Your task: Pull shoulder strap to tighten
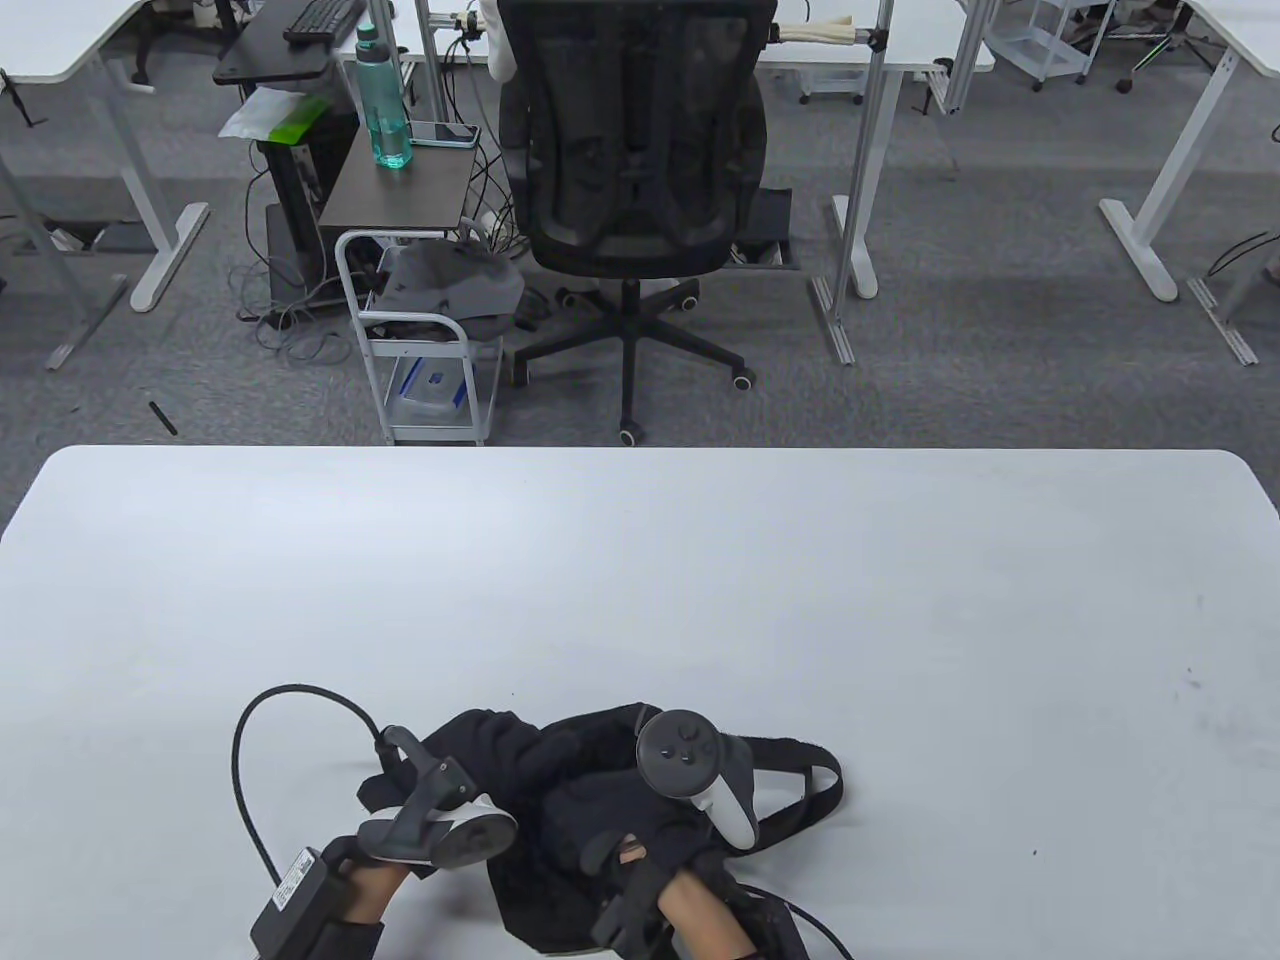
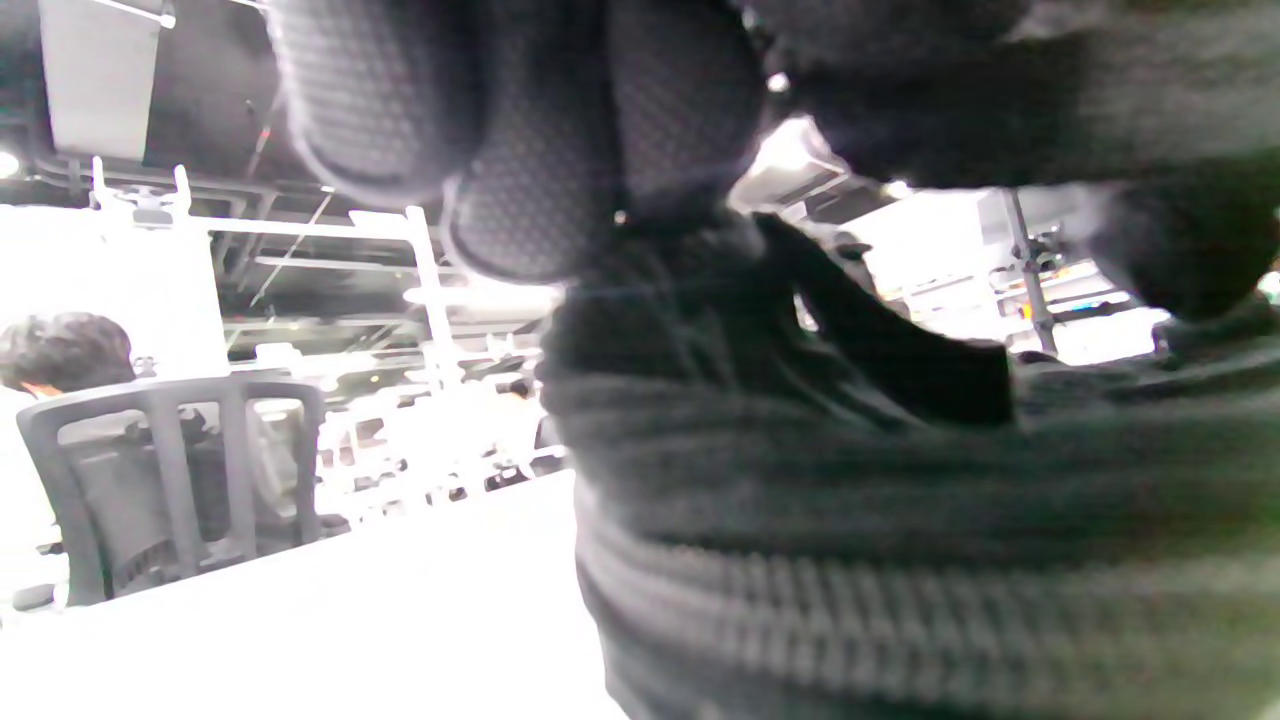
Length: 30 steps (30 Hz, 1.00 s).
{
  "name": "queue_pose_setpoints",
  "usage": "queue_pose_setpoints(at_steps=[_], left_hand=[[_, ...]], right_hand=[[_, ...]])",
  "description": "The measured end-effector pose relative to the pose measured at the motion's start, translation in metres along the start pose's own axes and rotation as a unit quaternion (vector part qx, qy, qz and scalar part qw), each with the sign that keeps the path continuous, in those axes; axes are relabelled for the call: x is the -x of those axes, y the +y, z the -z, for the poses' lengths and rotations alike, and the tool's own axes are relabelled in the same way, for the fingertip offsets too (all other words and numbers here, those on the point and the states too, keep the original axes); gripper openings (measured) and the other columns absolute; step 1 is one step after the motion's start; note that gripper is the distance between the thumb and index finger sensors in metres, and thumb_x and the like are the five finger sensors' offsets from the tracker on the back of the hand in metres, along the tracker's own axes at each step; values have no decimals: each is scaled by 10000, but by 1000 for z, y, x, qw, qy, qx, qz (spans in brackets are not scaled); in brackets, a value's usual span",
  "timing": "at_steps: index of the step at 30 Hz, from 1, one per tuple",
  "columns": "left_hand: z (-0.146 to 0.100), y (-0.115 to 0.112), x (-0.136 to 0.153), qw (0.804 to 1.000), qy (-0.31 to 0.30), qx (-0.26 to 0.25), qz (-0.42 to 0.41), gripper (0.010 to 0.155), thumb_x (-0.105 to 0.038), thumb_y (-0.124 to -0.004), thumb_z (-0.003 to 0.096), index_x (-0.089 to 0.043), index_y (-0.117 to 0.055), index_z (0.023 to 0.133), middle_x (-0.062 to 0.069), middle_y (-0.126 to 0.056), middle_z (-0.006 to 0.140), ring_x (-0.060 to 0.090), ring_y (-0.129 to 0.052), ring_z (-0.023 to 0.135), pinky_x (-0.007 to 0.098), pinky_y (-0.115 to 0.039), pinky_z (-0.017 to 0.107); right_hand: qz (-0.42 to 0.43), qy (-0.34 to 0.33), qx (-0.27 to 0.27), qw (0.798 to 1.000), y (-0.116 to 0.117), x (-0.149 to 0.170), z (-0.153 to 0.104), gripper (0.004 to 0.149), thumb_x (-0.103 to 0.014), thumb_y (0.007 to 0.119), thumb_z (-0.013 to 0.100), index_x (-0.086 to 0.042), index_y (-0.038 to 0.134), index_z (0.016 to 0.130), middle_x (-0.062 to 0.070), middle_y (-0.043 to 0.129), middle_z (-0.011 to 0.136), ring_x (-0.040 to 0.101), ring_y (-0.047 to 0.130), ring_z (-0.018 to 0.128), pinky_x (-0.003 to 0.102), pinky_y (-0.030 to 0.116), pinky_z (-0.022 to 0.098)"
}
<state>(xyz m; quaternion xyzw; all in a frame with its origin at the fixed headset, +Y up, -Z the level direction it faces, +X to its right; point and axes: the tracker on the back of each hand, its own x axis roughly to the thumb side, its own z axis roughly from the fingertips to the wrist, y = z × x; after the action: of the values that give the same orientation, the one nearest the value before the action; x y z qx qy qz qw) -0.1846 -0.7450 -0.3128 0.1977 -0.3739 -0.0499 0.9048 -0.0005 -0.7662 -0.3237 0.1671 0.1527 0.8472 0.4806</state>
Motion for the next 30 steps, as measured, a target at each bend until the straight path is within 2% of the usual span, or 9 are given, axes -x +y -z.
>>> queue_pose_setpoints(at_steps=[6, 8, 11, 12, 14, 16, 19, 25, 30], left_hand=[[-1, 12, 0, 997, 60, 24, -37, 670, -459, -717, 385, -313, -541, 1015, -95, -951, 758, 157, -1018, 685, 358, -864, 539], [0, 21, 6, 992, 116, 18, -41, 656, -503, -756, 371, -196, -719, 949, -53, -1073, 673, 180, -1120, 555, 364, -929, 432], [1, 28, 18, 976, 188, 89, -69, 532, -517, -753, 391, -232, -872, 823, -77, -1142, 539, 155, -1161, 432, 336, -959, 342], [2, 25, 21, 965, 197, 138, -104, 509, -515, -756, 398, -237, -894, 802, -76, -1149, 518, 155, -1163, 414, 336, -958, 332], [2, 11, 21, 931, 204, 248, -172, 496, -497, -763, 412, -232, -897, 809, -59, -1148, 531, 166, -1156, 424, 342, -951, 339], [3, -5, 14, 913, 194, 302, -194, 526, -469, -775, 417, -223, -837, 878, -41, -1117, 595, 172, -1130, 475, 343, -933, 375], [7, -19, 5, 933, 170, 293, -123, 558, -464, -791, 401, -259, -768, 919, -107, -1069, 558, 113, -1110, 455, 306, -931, 376], [8, -29, -4, 958, 163, 230, -57, 583, -536, -815, 354, -250, -833, 862, -121, -1068, 405, 88, -1109, 334, 302, -936, 315], [5, -38, 0, 954, 164, 235, -86, 721, -630, -806, 281, -238, -799, 886, -133, -1033, 404, 72, -1089, 340, 298, -926, 326]], right_hand=[[77, 30, 8, 997, -9, 21, 3, 438, -314, 789, 476, 9, 925, 738, 259, 1000, 675, 455, 1004, 514, 618, 711, 523], [88, 39, 14, 995, -11, 24, 4, 429, -305, 773, 480, -1, 901, 754, 279, 916, 789, 506, 917, 650, 651, 662, 547], [102, 45, 13, 994, -13, 27, 3, 424, -323, 772, 481, 7, 901, 715, 281, 806, 890, 557, 771, 779, 676, 600, 574], [110, 47, 10, 993, -12, 27, 3, 424, -328, 772, 482, 6, 903, 708, 283, 788, 904, 569, 734, 803, 681, 584, 580], [115, 50, 3, 992, -11, 28, 4, 425, -340, 772, 483, 2, 907, 695, 292, 767, 919, 580, 702, 823, 685, 566, 586], [120, 53, -13, 991, -8, 29, 5, 425, -348, 774, 484, -3, 907, 694, 293, 759, 928, 583, 681, 838, 687, 557, 590], [131, 62, -46, 988, -2, 32, 7, 432, -338, 781, 482, 11, 894, 709, 305, 738, 936, 587, 638, 854, 686, 511, 601], [125, 66, -87, 986, 7, 31, 10, 451, -333, 784, 480, 17, 853, 756, 313, 716, 948, 578, 587, 878, 645, 415, 617], [128, 68, -91, 985, 9, 32, 10, 459, -326, 783, 479, 19, 832, 778, 312, 709, 951, 568, 572, 884, 631, 397, 620]])
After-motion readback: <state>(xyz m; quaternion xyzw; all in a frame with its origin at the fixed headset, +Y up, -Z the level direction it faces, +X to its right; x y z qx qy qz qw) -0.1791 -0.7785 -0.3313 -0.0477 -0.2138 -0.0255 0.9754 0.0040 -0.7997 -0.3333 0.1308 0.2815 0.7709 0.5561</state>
